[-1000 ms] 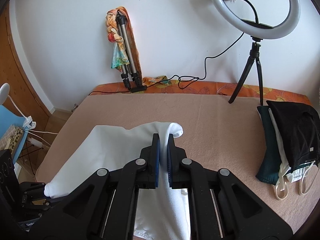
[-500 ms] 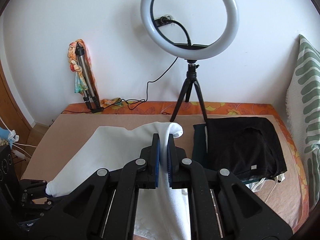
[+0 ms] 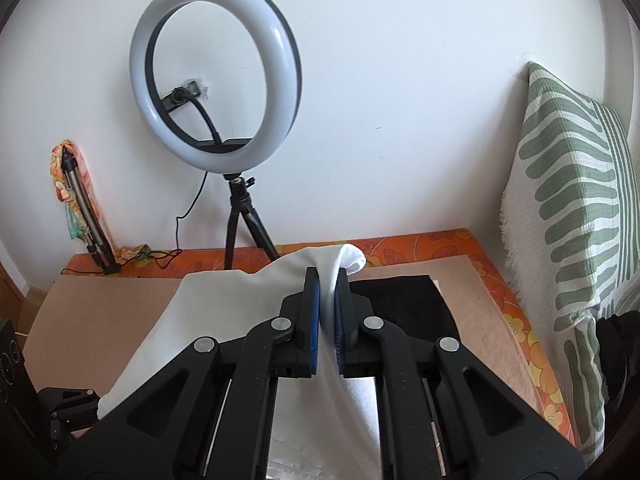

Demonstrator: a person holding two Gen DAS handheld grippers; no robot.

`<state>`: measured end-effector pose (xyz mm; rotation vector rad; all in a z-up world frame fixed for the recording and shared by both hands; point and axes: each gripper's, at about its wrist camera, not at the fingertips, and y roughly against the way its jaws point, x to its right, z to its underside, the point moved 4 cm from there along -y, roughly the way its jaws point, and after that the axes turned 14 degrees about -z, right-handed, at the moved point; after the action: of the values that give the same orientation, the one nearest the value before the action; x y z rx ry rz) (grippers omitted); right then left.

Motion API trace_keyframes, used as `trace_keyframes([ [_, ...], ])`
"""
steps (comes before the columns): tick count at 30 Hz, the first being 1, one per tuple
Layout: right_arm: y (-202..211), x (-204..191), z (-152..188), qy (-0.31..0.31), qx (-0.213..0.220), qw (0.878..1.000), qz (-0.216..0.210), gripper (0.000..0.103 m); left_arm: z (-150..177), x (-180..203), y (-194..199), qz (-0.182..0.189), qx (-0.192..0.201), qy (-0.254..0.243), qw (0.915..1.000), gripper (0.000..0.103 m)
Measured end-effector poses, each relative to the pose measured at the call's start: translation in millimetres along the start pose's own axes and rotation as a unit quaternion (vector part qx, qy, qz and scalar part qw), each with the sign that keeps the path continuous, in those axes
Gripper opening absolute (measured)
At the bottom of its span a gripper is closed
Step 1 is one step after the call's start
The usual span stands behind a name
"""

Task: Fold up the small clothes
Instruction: 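Lower the shirt onto the stack of folded clothes and open both tools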

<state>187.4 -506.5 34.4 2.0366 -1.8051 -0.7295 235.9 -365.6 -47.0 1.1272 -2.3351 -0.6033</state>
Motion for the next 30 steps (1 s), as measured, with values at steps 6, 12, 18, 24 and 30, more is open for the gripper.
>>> trace_keyframes([
  [6,-17,43,-17,-0.007,0.009,1.0,0.013,0.007,-13,19,-37,-0.001,0.006,-0.014,0.9999,0.011],
  [12,-47,75,-13,-0.013,0.002,1.0,0.022,0.007,-12,27,-72,-0.006,-0.005,-0.024,0.9997,0.011],
  [18,-77,104,-1,-0.012,-0.023,0.999,0.044,0.007,-1,26,-90,-0.011,-0.031,-0.031,0.999,0.012],
  [24,-91,135,2,-0.038,-0.037,0.993,0.101,0.047,6,32,-78,-0.038,-0.029,-0.064,0.9968,0.057],
  [30,-76,142,2,-0.044,-0.015,0.992,0.114,0.072,3,35,-64,-0.084,-0.013,-0.089,0.9924,0.085],
])
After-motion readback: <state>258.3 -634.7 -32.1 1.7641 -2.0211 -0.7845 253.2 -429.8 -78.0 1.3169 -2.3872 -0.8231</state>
